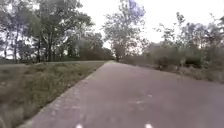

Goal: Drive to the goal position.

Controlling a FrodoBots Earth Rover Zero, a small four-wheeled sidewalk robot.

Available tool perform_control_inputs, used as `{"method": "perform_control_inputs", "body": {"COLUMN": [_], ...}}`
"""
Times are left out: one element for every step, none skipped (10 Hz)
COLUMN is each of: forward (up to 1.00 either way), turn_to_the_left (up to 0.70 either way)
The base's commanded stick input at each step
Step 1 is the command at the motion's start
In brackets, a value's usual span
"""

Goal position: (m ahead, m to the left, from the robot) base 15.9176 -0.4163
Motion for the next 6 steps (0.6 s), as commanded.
{"method": "perform_control_inputs", "body": {"forward": [1.00,1.00,1.00,1.00,1.00,1.00], "turn_to_the_left": [0.00,0.00,0.00,0.00,0.00,0.00]}}
